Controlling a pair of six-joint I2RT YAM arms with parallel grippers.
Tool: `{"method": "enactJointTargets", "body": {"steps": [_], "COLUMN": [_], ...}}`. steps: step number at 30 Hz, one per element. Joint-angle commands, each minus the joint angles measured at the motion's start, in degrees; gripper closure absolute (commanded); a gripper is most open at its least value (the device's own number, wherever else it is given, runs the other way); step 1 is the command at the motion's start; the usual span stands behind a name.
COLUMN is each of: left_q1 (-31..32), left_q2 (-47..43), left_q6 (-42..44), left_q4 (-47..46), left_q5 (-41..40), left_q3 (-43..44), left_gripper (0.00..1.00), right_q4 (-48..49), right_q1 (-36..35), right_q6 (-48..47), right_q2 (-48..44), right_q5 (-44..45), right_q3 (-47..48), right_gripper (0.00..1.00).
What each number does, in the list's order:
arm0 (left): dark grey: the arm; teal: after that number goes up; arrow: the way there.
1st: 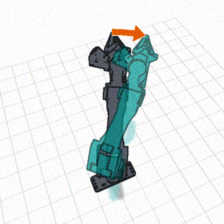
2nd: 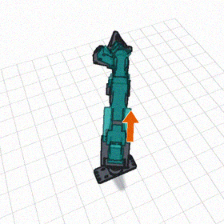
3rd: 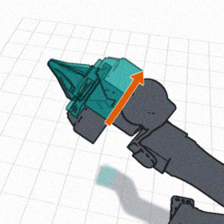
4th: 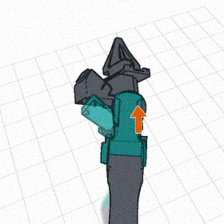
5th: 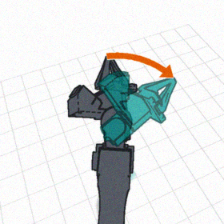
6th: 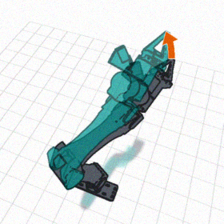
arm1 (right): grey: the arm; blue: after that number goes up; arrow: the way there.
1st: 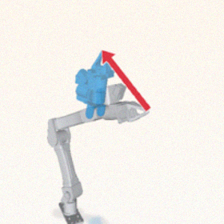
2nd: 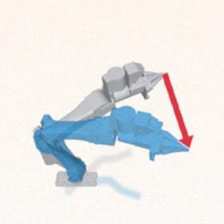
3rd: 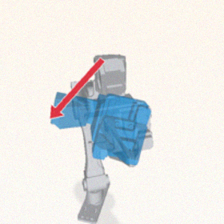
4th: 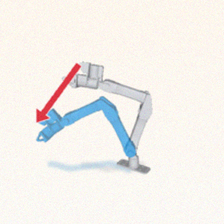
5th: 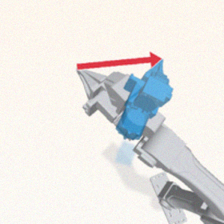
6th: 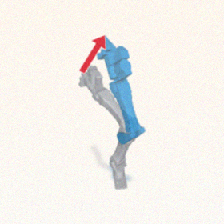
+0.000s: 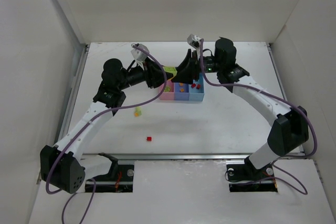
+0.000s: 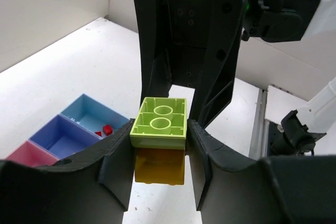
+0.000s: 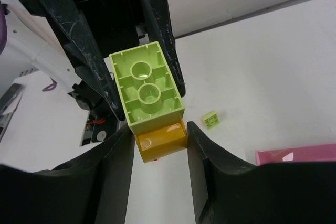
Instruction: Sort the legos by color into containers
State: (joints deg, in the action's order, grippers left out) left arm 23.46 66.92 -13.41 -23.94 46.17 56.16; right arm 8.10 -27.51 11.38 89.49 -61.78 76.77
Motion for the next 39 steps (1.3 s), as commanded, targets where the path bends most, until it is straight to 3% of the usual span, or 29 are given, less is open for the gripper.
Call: {"method": "enactJointTargets", "body": {"steps": [1, 5, 10, 12, 15, 17, 21, 26, 39], "left_q1": [0.09, 0.09, 0.09, 0.09, 0.09, 0.09, 0.09, 0.09, 0.71], "left_q2": [-1.7, -1.7, -2.84, -2.84, -2.32, -2.32, -1.62, 1.37, 13.85], "left_q6": [2.5, 6.02, 17.07, 25.04, 34.91, 46.33, 60.76, 72.53, 78.45], "left_q4": [0.65, 4.69, 14.87, 18.48, 26.73, 32.54, 39.31, 47.22, 67.79], "left_q5": [0.76, -0.81, -1.44, -1.44, -1.96, -2.57, -0.39, 3.92, 11.91], "left_q3": [0.44, 0.44, 3.07, 4.82, 7.2, 9.31, 11.95, 15.99, 27.16], "left_gripper": [0.61, 0.32, 0.22, 0.21, 0.2, 0.2, 0.21, 0.19, 0.2], "right_q4": [3.94, 3.94, 2.89, 0.7, -11.14, -21.83, -32.15, -35.61, -33.67], "right_q1": [0.52, 0.52, 0.52, 0.52, -1.49, -3.07, -6.93, -8.7, -12.48], "right_q6": [1.02, 1.02, 1.02, -0.82, -8.8, -16.8, -25.34, -29.56, -32.12], "right_q2": [-2.66, -3.27, -5.21, -5.82, -5.82, -5.3, -3.54, -2.04, -5.56], "right_q5": [1.93, 4.38, 6.58, 9.3, 17.45, 22.55, 31.26, 31.9, 34.97], "right_q3": [0.4, -1.53, -4.96, -5.66, -1.91, 0.73, 5.14, 6.37, 3.21], "right_gripper": [1.0, 1.0, 1.0, 1.0, 1.0, 1.0, 1.0, 1.0, 1.0]}}
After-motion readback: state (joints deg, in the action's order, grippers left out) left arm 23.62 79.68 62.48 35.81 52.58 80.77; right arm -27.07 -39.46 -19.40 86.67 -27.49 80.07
